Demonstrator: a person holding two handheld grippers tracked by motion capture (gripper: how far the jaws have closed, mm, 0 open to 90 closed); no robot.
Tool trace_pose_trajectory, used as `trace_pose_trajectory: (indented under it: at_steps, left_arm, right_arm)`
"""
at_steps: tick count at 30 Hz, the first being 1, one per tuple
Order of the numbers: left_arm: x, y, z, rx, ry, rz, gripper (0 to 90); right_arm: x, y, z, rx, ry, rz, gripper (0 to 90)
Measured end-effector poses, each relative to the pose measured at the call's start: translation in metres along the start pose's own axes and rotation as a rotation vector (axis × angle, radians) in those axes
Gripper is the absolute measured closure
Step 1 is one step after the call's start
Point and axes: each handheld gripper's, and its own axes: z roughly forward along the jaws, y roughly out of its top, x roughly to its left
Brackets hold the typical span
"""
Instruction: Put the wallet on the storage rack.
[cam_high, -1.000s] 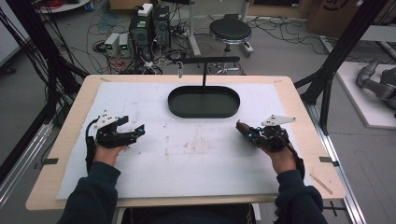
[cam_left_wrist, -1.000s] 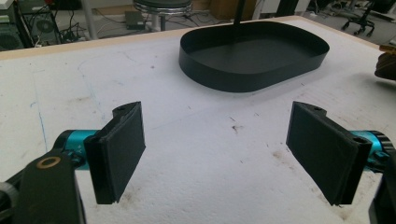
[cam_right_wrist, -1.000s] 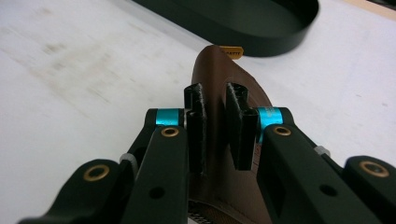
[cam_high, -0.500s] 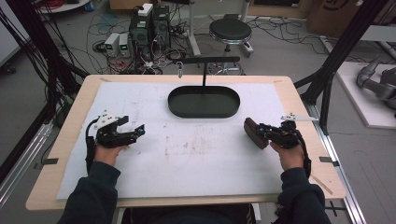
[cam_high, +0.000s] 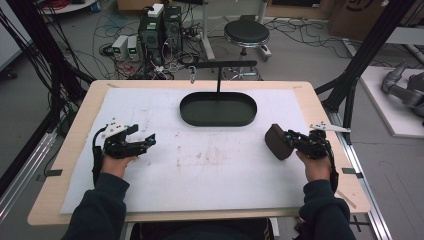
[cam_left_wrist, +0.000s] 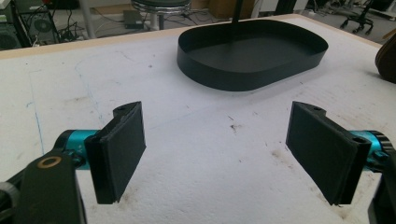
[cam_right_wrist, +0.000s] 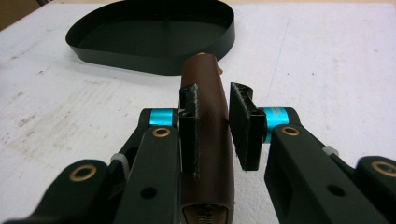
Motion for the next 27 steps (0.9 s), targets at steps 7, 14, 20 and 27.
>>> trace_pose_trajectory:
  at_steps: [7, 14, 20, 27]
  left_arm:
    - [0.000, 0.000, 0.000, 0.002, 0.003, 0.002, 19.7]
    - [0.000, 0.000, -0.001, -0.001, 0.003, 0.004, 19.7]
    - [0.000, 0.000, 0.000, -0.002, 0.003, 0.003, 19.7]
    - [-0.001, 0.000, 0.000, 0.001, 0.001, 0.006, 19.7]
  right_arm:
    - [0.001, 0.000, -0.001, -0.006, 0.007, -0.012, 69.9]
    - [0.006, 0.002, -0.003, -0.078, -0.021, -0.072, 43.3]
    - [0.013, 0.000, 0.011, -0.025, -0.046, -0.171, 29.1]
    - [0.017, -0.004, 0.027, 0.071, -0.068, -0.220, 29.2]
